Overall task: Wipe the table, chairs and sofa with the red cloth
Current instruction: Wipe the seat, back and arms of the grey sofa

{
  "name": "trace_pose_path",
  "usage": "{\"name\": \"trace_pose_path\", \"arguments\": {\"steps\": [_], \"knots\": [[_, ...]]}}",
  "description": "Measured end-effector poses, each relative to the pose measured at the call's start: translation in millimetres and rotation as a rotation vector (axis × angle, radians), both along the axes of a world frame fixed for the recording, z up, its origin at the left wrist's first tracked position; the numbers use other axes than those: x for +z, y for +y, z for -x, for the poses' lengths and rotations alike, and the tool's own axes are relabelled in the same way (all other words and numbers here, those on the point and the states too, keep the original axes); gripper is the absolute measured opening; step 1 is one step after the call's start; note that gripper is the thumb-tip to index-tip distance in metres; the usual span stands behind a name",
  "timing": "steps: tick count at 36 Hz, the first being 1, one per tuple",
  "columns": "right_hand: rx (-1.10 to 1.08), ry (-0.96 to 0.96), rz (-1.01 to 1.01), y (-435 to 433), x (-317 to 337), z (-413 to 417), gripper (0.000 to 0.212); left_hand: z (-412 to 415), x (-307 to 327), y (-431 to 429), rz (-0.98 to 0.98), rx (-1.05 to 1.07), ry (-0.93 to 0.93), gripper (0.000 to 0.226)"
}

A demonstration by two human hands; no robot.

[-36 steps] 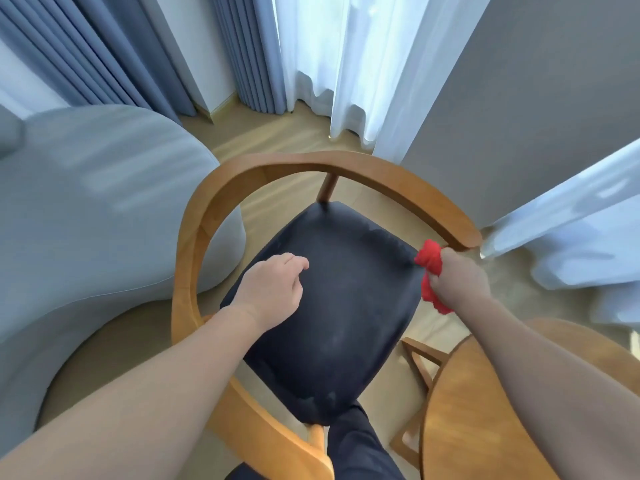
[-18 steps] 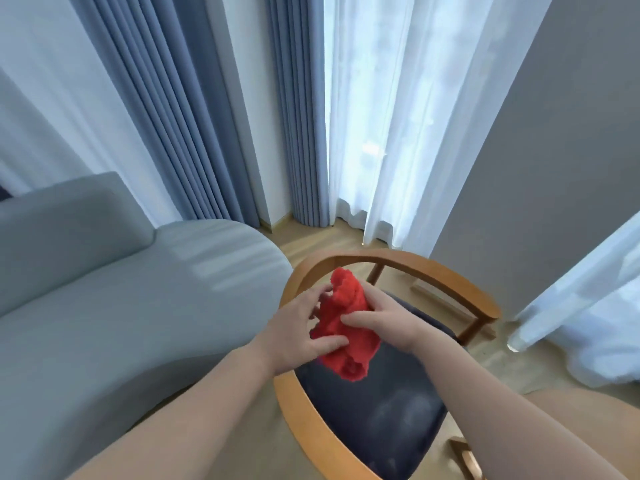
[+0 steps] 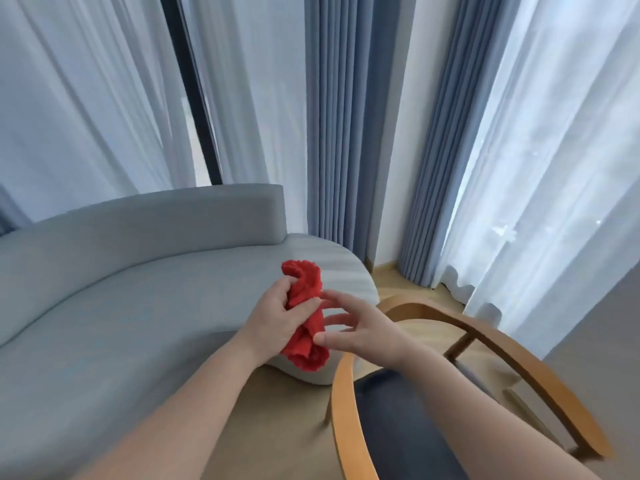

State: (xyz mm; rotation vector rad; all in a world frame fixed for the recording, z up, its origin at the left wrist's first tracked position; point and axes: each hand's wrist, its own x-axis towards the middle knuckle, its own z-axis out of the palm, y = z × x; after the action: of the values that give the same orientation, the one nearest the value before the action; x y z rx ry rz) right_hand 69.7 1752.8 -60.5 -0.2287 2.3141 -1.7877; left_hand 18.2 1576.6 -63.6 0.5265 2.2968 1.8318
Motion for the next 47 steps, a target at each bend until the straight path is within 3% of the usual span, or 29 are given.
{"name": "trace_pose_path", "arguments": {"steps": [2,4,8,12,16,21,24,28,31,35,39,42,47], "knots": [[-0.004,0.034,0.012,-22,-3,-3,0.057,-13,4,-14,-0.038,0.031,-0.045,0.042],[-0.105,0.099,-0.019,-40,-10,-2,0.045,-25,5,-29,-0.100,0.096,-0.117,0.050],[-0.240,0.073,0.025,-63,-20,-1,0.033,-41,10,-64,-0.008,0.250,-0.055,0.042],[-0.314,-0.104,0.402,-83,-13,8,0.036,-46,11,-103,0.150,0.369,-0.013,0.035],[-0.354,-0.189,0.680,-99,-1,25,0.046,-48,3,-139,0.239,0.287,-0.144,0.007],[-0.309,-0.204,0.609,-136,14,49,0.045,-35,-6,-186,0.499,0.436,-0.012,0.018],[-0.239,-0.217,0.573,-171,16,61,0.043,-23,3,-206,0.390,0.425,0.037,0.017],[-0.142,-0.269,0.554,-227,13,75,0.020,1,9,-226,0.226,0.331,0.032,0.034],[-0.089,-0.298,0.525,-265,11,83,0.027,19,2,-238,0.213,0.256,0.038,0.045],[-0.123,-0.329,0.521,-290,9,93,0.030,42,-10,-262,0.318,0.327,0.125,0.029],[-0.172,-0.362,0.506,-295,4,104,0.032,59,-18,-276,0.294,0.306,0.116,0.008],[-0.185,-0.390,0.483,-298,4,113,0.035,70,-23,-274,0.242,0.216,0.004,0.029],[-0.200,-0.394,0.440,-291,-3,139,0.029,100,-27,-264,0.300,0.289,0.041,0.016]]}}
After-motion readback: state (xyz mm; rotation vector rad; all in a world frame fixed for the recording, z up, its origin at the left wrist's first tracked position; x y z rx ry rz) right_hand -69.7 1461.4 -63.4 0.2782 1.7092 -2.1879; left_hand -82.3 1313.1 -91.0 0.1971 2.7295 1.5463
